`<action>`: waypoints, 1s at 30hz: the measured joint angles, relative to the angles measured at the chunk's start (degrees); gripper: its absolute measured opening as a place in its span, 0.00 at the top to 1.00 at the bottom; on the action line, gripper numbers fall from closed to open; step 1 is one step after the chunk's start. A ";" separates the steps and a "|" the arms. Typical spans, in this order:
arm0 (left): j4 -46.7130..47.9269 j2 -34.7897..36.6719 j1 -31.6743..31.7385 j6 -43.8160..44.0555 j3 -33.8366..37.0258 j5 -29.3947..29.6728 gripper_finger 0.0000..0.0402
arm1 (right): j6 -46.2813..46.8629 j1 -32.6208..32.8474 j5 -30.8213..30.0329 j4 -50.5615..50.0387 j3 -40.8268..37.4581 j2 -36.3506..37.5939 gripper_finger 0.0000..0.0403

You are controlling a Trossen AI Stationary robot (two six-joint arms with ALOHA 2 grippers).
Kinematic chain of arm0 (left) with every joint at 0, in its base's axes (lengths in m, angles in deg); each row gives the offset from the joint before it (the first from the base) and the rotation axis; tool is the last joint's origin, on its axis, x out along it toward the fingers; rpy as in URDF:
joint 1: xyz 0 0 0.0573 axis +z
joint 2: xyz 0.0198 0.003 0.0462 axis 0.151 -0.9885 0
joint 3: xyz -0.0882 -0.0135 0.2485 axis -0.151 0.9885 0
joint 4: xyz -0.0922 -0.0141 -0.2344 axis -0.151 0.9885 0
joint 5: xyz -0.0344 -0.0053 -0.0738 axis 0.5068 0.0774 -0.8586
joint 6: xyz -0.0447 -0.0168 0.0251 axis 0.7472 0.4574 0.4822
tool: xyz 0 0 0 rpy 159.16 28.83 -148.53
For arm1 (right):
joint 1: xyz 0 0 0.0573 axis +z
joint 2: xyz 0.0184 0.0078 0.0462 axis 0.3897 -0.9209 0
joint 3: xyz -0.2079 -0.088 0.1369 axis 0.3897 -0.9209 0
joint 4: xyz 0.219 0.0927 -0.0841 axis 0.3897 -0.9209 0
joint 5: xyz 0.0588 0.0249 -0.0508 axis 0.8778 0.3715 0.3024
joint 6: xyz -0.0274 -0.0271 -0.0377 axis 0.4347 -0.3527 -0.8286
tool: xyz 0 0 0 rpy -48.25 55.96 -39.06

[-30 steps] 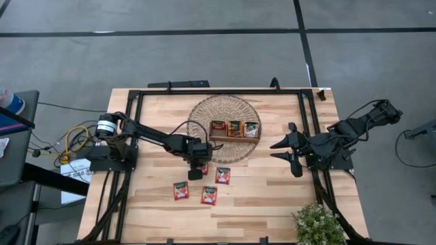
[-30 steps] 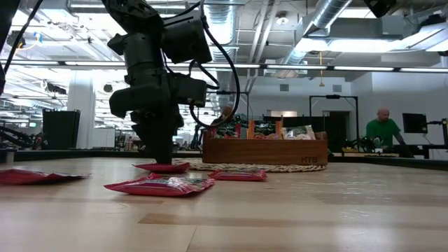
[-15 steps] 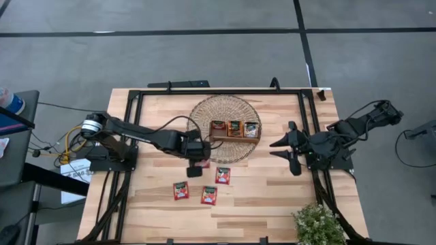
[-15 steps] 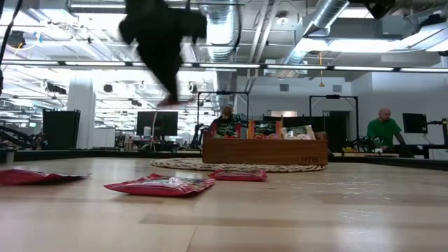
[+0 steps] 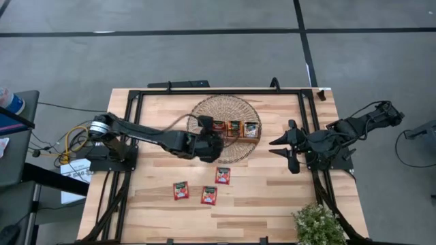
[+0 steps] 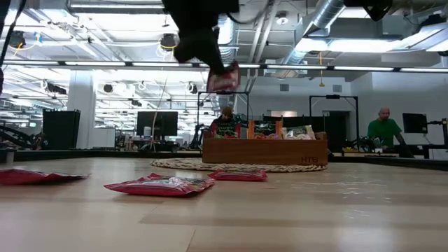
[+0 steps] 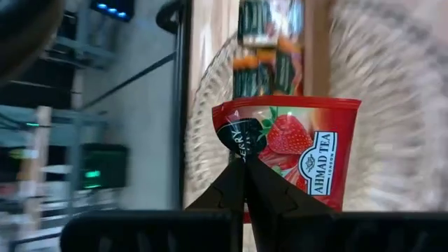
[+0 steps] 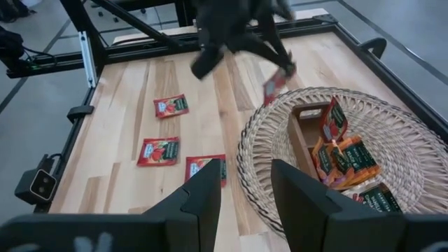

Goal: Pick & Place Tea
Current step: Put the red tea bag into the left slot of the wooden organizer

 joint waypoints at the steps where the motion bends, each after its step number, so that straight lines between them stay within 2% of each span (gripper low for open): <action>1: -0.97 -1.41 0.00 -1.84 0.01 1.72 1.00 | 0.00 0.00 -0.01 0.01 0.00 0.03 0.71; 9: -14.92 -12.62 0.11 -13.94 0.08 14.34 1.00 | -0.02 0.00 0.00 -0.42 0.00 0.02 0.71; 12: -19.06 -14.33 0.15 -14.61 0.07 16.15 1.00 | -0.02 0.00 0.02 -0.66 0.00 0.02 0.71; 17: -18.91 -15.28 1.28 -14.63 0.11 20.21 1.00 | -0.04 0.02 0.09 -1.05 0.00 0.02 0.71; 23: -18.42 -14.84 3.62 -10.49 0.00 18.03 1.00 | -0.07 0.02 0.13 -1.19 0.00 0.02 0.71; 30: -8.24 -14.84 5.84 -1.75 0.02 14.73 1.00 | -0.65 0.02 0.15 -1.21 0.00 0.02 0.71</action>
